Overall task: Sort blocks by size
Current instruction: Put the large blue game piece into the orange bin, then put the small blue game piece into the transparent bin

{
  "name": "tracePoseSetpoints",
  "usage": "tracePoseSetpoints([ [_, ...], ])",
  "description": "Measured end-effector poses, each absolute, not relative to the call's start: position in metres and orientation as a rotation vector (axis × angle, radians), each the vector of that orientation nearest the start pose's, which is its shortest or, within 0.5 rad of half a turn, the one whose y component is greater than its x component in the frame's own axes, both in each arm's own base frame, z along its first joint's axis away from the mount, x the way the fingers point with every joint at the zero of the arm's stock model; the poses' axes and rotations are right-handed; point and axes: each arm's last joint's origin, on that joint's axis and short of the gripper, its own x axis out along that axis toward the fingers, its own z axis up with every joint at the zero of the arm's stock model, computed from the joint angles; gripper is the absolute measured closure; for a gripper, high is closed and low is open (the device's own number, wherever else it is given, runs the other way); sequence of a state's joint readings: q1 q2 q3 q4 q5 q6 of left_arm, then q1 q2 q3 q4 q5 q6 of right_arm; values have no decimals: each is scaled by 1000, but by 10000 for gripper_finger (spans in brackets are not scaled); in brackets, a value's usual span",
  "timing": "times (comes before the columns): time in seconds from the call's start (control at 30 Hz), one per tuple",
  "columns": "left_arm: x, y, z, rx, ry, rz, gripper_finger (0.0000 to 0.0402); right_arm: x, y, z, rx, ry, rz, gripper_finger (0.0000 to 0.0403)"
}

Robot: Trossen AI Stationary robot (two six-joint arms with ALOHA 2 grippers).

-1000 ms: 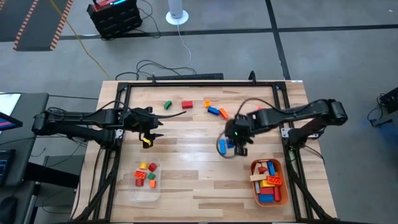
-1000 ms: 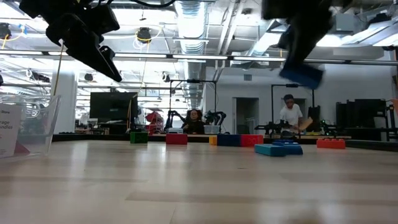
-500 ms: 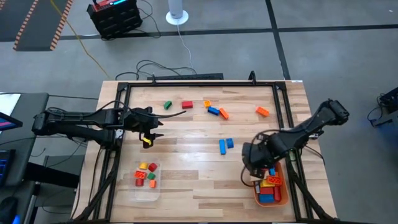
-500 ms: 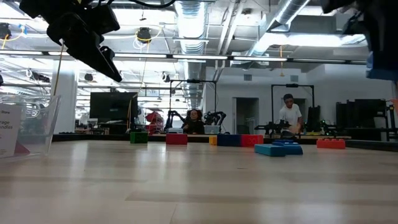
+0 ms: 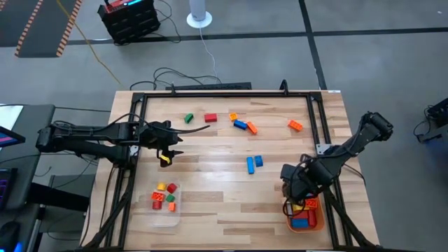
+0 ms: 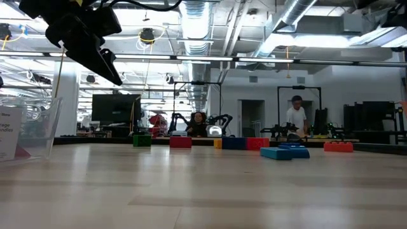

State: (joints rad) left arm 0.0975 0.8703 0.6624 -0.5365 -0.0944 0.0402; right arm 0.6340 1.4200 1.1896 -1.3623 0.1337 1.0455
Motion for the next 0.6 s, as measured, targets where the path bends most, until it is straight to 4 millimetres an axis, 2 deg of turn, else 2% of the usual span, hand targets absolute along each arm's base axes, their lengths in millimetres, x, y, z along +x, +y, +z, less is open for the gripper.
tracePoseSetpoints([
  [0.4, 172, 20, 248, 37, 748, 168, 166, 182, 135, 271, 245, 1480, -455, 223],
  [0.6, 172, 20, 248, 38, 747, 168, 166, 184, 131, 271, 226, 1490, -443, 209],
])
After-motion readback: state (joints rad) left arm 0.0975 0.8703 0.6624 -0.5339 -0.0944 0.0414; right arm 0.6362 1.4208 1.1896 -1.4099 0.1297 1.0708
